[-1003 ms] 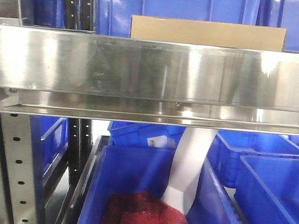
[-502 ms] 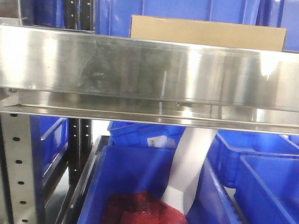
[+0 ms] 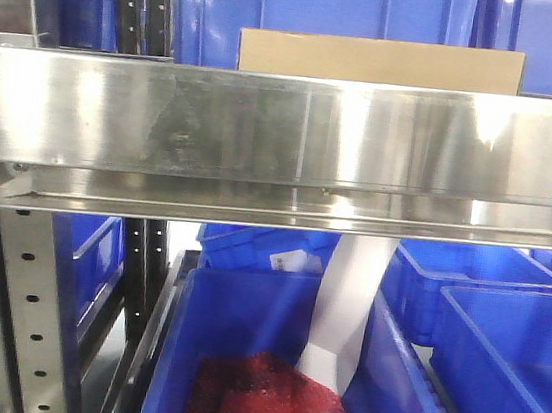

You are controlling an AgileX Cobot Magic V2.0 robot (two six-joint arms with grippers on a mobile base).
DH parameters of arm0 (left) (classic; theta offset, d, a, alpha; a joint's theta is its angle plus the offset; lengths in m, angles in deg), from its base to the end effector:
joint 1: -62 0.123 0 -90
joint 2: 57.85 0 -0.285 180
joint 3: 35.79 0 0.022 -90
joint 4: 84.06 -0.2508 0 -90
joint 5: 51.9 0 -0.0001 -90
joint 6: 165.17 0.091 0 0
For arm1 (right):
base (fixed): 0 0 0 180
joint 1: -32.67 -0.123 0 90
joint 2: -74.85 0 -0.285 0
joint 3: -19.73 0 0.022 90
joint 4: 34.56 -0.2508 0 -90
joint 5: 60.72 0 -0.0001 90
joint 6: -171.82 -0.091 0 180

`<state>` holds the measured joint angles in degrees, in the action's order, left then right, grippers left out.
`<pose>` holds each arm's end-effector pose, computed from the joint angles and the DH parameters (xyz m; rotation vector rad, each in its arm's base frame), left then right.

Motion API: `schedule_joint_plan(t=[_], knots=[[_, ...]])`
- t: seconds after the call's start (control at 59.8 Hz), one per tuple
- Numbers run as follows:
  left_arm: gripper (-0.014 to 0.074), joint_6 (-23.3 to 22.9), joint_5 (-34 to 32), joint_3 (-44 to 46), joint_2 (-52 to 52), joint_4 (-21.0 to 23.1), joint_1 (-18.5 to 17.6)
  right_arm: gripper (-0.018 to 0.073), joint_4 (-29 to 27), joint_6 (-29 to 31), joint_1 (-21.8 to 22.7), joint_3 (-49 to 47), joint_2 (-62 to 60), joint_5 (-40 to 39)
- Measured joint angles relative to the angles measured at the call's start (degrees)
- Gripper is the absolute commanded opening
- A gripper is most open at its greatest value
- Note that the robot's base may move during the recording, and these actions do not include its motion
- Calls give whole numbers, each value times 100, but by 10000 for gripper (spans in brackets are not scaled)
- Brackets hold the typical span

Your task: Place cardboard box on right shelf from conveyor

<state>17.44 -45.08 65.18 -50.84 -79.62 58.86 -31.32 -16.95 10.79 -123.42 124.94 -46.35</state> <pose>0.0566 -0.0039 0.1924 0.0261 1.6206 -0.0739 0.1449 0.0568 0.3591 -0.2414 1.7635 0.3350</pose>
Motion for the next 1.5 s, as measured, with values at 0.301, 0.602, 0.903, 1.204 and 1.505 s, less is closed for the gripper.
schedule_joint_plan(t=[0.301,0.602,0.903,1.204,1.505], knots=[[-116,0,0,0,0,0,0,57,-324,343,1319,1637,-1794,-136],[-116,0,0,0,0,0,0,57,-439,368,2200,3313,-3525,-422],[-116,0,0,0,0,0,0,57,-449,368,2312,4184,-4272,-727],[-116,0,0,0,0,0,0,57,-449,368,2312,4207,-4272,-813],[-116,0,0,0,0,0,0,57,-449,368,2312,4207,-4272,-826]])
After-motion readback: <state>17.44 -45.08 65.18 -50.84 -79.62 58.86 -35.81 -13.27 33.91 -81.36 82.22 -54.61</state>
